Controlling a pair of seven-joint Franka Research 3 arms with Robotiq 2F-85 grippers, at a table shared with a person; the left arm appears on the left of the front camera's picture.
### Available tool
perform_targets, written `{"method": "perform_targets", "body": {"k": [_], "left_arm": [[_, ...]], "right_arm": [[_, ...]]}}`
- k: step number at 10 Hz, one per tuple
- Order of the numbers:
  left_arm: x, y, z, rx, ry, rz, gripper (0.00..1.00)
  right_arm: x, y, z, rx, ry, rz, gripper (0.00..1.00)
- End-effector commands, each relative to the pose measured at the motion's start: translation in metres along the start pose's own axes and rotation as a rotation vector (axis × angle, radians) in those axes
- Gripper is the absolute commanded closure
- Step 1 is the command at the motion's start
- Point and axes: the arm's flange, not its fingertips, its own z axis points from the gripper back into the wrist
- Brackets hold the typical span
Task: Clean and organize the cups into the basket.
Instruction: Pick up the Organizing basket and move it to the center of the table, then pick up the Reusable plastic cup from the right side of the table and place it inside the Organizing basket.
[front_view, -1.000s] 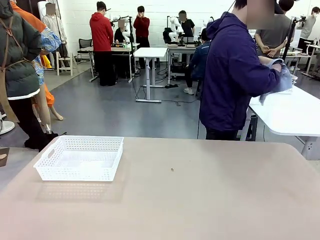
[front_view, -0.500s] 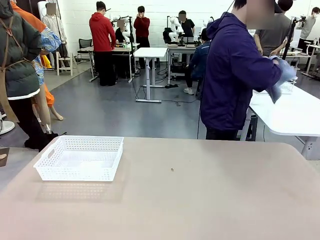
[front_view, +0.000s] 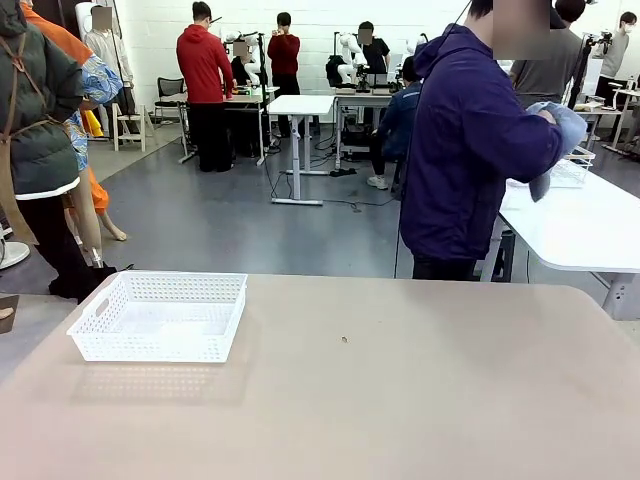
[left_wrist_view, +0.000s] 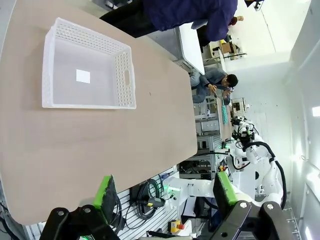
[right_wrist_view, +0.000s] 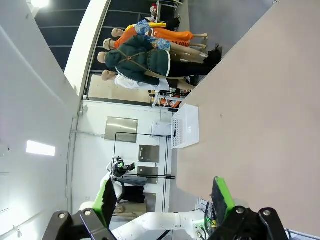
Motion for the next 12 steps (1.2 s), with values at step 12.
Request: {"method": "perform_targets", "body": {"k": [12], "left_arm": [[-0.0007, 0.0003, 0.0012, -0.018, -0.003, -0.003, 0.0]], "right_arm": [[0.0004, -0.0005, 0.0009, 0.021, -0.001, 0.005, 0.0]]}}
